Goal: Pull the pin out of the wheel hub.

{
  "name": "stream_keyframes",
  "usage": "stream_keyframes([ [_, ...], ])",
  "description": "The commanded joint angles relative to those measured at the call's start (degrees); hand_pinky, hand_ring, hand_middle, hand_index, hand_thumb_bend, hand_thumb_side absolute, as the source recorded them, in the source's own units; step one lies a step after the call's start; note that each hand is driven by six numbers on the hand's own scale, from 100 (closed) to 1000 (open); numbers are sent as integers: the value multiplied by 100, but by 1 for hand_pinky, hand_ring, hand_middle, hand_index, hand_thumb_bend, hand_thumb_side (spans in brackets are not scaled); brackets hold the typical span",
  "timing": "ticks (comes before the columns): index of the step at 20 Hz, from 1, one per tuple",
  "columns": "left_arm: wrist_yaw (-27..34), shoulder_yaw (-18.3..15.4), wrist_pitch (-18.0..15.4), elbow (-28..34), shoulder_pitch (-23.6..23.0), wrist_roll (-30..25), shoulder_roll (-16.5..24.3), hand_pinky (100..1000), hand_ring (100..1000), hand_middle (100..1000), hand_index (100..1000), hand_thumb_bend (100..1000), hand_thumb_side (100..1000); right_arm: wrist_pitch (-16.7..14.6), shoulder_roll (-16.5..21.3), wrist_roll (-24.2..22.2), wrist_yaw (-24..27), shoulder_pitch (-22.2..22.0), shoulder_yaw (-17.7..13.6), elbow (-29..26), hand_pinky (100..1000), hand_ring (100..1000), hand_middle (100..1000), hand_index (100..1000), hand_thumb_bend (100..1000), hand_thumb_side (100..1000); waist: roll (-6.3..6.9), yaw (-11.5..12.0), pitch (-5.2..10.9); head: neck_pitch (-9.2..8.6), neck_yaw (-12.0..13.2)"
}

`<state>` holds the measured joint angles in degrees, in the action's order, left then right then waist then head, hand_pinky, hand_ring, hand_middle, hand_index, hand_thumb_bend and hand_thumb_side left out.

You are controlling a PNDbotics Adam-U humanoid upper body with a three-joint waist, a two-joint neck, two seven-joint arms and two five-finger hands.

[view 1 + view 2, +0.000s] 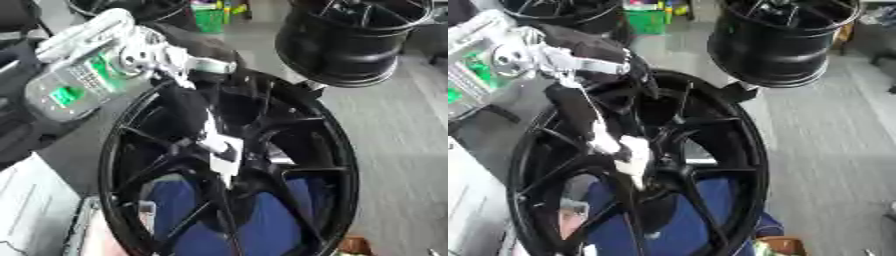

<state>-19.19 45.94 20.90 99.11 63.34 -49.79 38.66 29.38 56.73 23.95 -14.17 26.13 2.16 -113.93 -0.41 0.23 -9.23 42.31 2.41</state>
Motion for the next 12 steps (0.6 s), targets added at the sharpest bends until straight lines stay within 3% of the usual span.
stream_keyframes([
  [1, -9, -21, 175, -101, -3, -218, 39, 836, 837, 794, 857, 611, 462, -5, 115, 47, -47, 47, -90, -67, 870, 806, 775, 821, 100, 100, -11, -21, 73, 22, 36],
  [9, 151, -26, 202, -85, -173, -218, 61, 834, 835, 791, 887, 632, 487, 54, 38, 164, -69, 7, -131, -67, 869, 803, 771, 815, 100, 100, -27, -40, 54, 41, 81],
  [12, 121, -70, 226, 102, -195, -218, 136, 821, 822, 768, 861, 649, 469, 67, 15, 216, -48, -22, -137, -67, 869, 802, 769, 813, 100, 100, -19, -35, 56, 50, 86],
])
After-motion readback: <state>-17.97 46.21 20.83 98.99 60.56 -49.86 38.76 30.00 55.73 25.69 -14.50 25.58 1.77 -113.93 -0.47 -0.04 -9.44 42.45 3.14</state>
